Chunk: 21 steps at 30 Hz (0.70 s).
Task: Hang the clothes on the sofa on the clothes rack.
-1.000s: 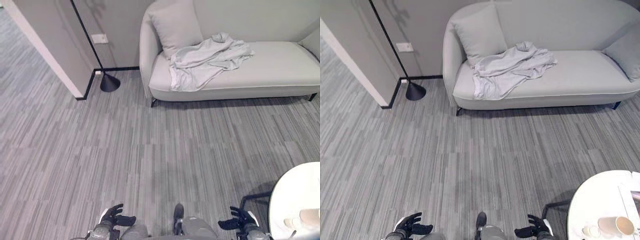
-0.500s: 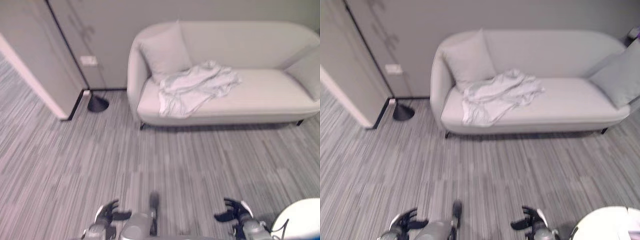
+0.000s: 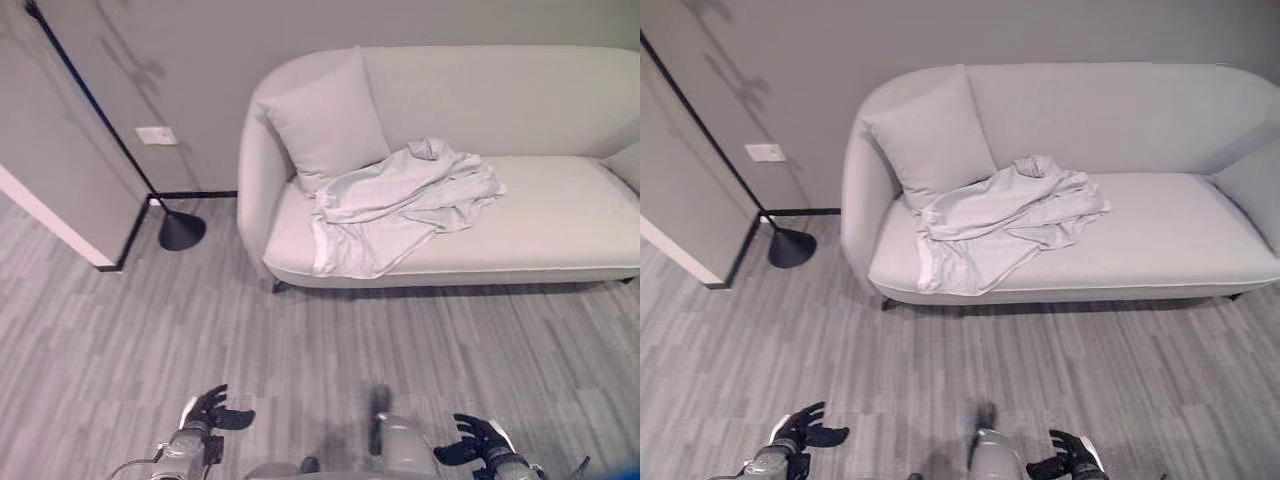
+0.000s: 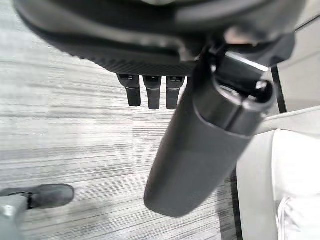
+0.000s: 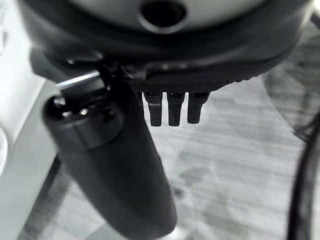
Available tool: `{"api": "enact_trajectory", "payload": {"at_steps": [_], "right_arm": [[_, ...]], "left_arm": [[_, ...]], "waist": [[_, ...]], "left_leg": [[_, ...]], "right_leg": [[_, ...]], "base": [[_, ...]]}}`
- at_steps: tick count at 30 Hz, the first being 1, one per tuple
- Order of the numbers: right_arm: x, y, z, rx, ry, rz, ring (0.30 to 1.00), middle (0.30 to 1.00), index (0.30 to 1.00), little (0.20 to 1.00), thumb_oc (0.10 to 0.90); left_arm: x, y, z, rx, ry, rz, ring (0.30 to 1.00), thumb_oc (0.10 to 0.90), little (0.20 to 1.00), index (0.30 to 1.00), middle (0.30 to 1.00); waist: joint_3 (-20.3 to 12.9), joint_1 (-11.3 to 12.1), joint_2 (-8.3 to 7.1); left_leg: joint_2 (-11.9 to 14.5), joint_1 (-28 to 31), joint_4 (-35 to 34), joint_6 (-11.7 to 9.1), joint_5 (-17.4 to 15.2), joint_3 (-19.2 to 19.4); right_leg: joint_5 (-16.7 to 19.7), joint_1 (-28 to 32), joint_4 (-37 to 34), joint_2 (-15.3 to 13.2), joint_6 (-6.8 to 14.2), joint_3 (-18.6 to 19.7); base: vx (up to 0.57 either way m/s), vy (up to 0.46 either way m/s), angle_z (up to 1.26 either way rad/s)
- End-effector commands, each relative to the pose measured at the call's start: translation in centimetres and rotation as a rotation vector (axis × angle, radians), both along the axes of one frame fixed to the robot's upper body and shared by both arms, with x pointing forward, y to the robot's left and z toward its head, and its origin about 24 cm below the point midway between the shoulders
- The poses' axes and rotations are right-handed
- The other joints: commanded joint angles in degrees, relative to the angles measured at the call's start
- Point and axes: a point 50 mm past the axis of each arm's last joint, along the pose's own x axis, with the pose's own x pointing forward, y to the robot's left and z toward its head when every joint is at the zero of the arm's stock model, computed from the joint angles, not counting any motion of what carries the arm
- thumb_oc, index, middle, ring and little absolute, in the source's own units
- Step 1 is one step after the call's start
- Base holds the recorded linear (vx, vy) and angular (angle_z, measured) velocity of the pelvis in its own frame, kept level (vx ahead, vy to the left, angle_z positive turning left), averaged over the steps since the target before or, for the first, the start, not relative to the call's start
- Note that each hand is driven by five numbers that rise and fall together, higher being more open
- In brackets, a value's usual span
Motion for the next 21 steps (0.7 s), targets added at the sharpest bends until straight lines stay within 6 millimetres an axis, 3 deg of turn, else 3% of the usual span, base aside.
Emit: {"api": "enact_trajectory", "payload": {"at_steps": [1, 2, 3, 4, 5, 6, 7, 8, 9, 10, 11, 12, 14, 15, 16, 17, 21], "right_arm": [[3.1, -1.5, 1.6, -0.049, -0.108, -0.001, 0.9, 0.9, 0.9, 0.9, 0.8], [2.8, -1.7, 1.6, -0.058, -0.099, -0.002, 0.9, 0.9, 0.9, 0.9, 0.8], [2.3, -2.1, 1.6, -0.073, -0.089, -0.009, 0.9, 0.9, 0.9, 0.9, 0.8], [1.6, -2.8, 1.5, -0.087, -0.063, -0.035, 0.9, 0.9, 0.9, 0.9, 0.8], [1.5, -2.7, 1.4, -0.083, -0.062, -0.043, 0.9, 0.9, 0.9, 0.9, 0.8], [1.5, -2.7, 1.4, -0.082, -0.062, -0.043, 0.9, 0.9, 0.9, 0.9, 0.8], [1.8, -2.6, 1.4, -0.079, -0.071, -0.049, 0.9, 0.9, 0.9, 0.9, 0.8], [1.8, -2.6, 1.4, -0.079, -0.071, -0.049, 0.9, 0.9, 0.9, 0.9, 0.8], [2.0, -2.8, 1.4, -0.091, -0.06, -0.065, 0.9, 0.9, 0.9, 0.9, 0.8], [2.0, -2.8, 1.4, -0.091, -0.06, -0.066, 0.9, 0.9, 0.9, 0.9, 0.8], [2.5, -2.8, 1.7, -0.086, -0.089, -0.074, 0.9, 0.9, 0.9, 0.9, 0.8], [2.7, -2.8, 1.8, -0.089, -0.105, -0.074, 0.9, 0.9, 0.9, 0.9, 0.8], [3.5, -2.8, 2.2, -0.092, -0.139, -0.069, 0.9, 0.9, 0.9, 0.9, 0.8], [3.8, -3.0, 2.4, -0.11, -0.15, -0.068, 0.9, 0.9, 0.9, 0.9, 0.8], [3.8, -3.0, 2.4, -0.11, -0.149, -0.068, 0.9, 0.9, 0.9, 0.9, 0.8], [4.1, -2.7, 2.5, -0.105, -0.16, -0.048, 0.9, 0.9, 0.9, 0.9, 0.8], [4.2, -2.2, 2.3, -0.099, -0.158, -0.028, 0.9, 0.9, 0.9, 0.9, 0.8]], "left_arm": [[2.3, 0.7, 1.5, 0.046, -0.112, -0.041, 0.9, 0.8, 0.9, 0.9, 0.9], [2.5, 0.7, 1.6, 0.048, -0.118, -0.05, 0.9, 0.8, 0.9, 0.9, 0.9], [3.2, 0.2, 2.0, 0.032, -0.169, -0.05, 0.9, 0.8, 0.9, 0.9, 0.9], [3.1, -0.8, 1.7, 0.002, -0.16, -0.074, 0.9, 0.8, 0.9, 0.9, 0.9], [3.0, -0.9, 1.7, -0.008, -0.159, -0.072, 0.9, 0.8, 0.9, 0.9, 0.9], [3.0, -0.9, 1.7, -0.008, -0.159, -0.072, 0.9, 0.8, 0.9, 0.9, 0.9], [3.0, -1.1, 1.6, -0.023, -0.163, -0.056, 0.9, 0.8, 0.9, 0.9, 0.9], [3.0, -1.1, 1.6, -0.024, -0.163, -0.056, 0.9, 0.8, 0.9, 0.9, 0.9], [3.0, -1.3, 1.5, -0.028, -0.161, -0.038, 0.9, 0.8, 0.9, 0.9, 0.9], [3.1, -1.3, 1.5, -0.028, -0.161, -0.038, 0.9, 0.8, 0.9, 0.9, 0.9], [3.4, -1.9, 1.7, -0.042, -0.181, -0.046, 0.9, 0.8, 0.9, 0.9, 0.9], [3.5, -2.2, 1.8, -0.051, -0.191, -0.055, 0.9, 0.8, 0.9, 0.9, 0.9], [3.7, -2.7, 2.0, -0.059, -0.206, -0.086, 0.9, 0.8, 0.9, 0.9, 0.9], [3.5, -2.7, 1.8, -0.054, -0.19, -0.093, 0.9, 0.8, 0.9, 0.9, 0.9], [3.4, -2.7, 1.8, -0.053, -0.19, -0.093, 0.9, 0.8, 0.9, 0.9, 0.9], [3.8, -3.0, 1.9, -0.07, -0.205, -0.087, 0.9, 0.8, 0.9, 0.9, 0.9], [3.7, -3.0, 1.8, -0.066, -0.195, -0.087, 0.9, 0.8, 0.9, 0.9, 0.9]], "waist": [[2.0, 0.4, 1.16], [2.2, -0.3, 0.87], [1.0, -0.3, 0.1], [0.5, -0.7, 1.46], [0.8, -0.4, 1.12], [0.7, -0.5, 0.97], [1.8, 0.5, 0.11], [1.8, 0.5, 0.29], [2.9, 2.4, -0.73], [2.8, 2.4, -0.74], [2.7, 3.1, -1.09], [2.9, 3.7, -0.95], [2.6, 4.7, 0.74], [2.4, 5.3, 1.13], [2.6, 5.2, 1.01], [1.5, 5.1, 2.01], [0.3, 5.1, 2.62]], "left_leg": [[-2.3, -4.2, -0.6, 0.0, -0.3, 2.5], [-2.0, -3.1, -0.6, -0.7, -1.1, 2.0], [-1.1, -0.4, -0.6, -1.9, -4.0, 0.4], [3.3, -3.7, 14.1, -5.6, 3.4, 1.7], [3.7, -7.4, 21.4, -5.9, 6.2, 2.6], [3.6, -7.6, 21.4, -5.8, 6.4, 2.6], [3.7, -14.2, 36.0, -5.6, 11.3, 4.5], [3.9, -14.4, 36.5, -5.7, 11.0, 4.5], [3.8, -23.6, 42.8, -3.8, 8.1, 8.5], [3.8, -23.8, 42.8, -3.7, 8.1, 8.5], [2.9, -26.7, 33.6, -3.0, 6.0, 9.6], [2.0, -26.0, 24.9, -2.7, 5.4, 9.9], [0.8, -25.7, 7.3, -3.4, 9.6, 7.5], [0.7, -28.1, 2.4, -4.1, 10.5, 6.7], [0.5, -27.5, 1.8, -4.1, 10.8, 6.7], [0.8, -27.3, -0.6, -5.2, 11.5, 5.1], [0.5, -25.0, -0.1, -4.9, 14.4, 3.3]], "right_leg": [[2.8, 3.3, -8.9, 2.3, 3.4, -1.1], [3.7, 3.0, -13.3, 3.4, 4.6, 0.5], [3.8, 4.2, -14.5, 3.5, 4.8, -0.1], [2.8, 9.6, -12.3, 4.7, 1.9, 1.5], [1.5, 11.0, -11.5, 4.4, 0.8, 1.5], [1.5, 10.9, -11.5, 4.3, 0.8, 1.5], [-1.4, 14.6, -11.6, 4.7, -1.4, 2.1], [-1.4, 14.5, -11.6, 4.9, -1.5, 2.0], [-3.9, 19.6, -12.9, 4.2, -2.8, 3.2], [-3.8, 19.5, -12.9, 4.2, -2.8, 3.2], [-4.2, 21.4, -13.9, 3.7, -2.1, 3.6], [-4.8, 22.4, -14.5, 3.6, -1.5, 3.5], [-6.1, 23.8, -14.5, 5.3, -1.0, 3.8], [-7.3, 24.7, -14.5, 5.8, -1.0, 3.9], [-7.4, 25.0, -14.5, 5.7, -0.9, 3.9], [-9.2, 26.8, -14.5, 6.3, -0.7, 4.8], [-10.3, 28.7, -14.5, 5.4, 0.0, 5.4]], "base": [[0.17, -0.085, 0.08], [0.7, -0.391, -0.15], [1.32, -0.797, 0.01], [1.25, -0.795, 0.41], [0.72, -0.489, 0.77], [0.34, -0.319, 1.03], [0.24, -0.235, 0.79], [0.56, -0.432, 0.59], [0.31, -0.194, 0.18], [0.55, -0.237, 0.02], [0.35, -0.028, -0.2], [0.47, -0.004, -0.1], [0.37, 0.067, 0.06], [0.26, 0.041, -0.09], [0.36, 0.063, -0.19], [0.24, 0.051, -0.18], [0.33, 0.111, -0.42]]}}
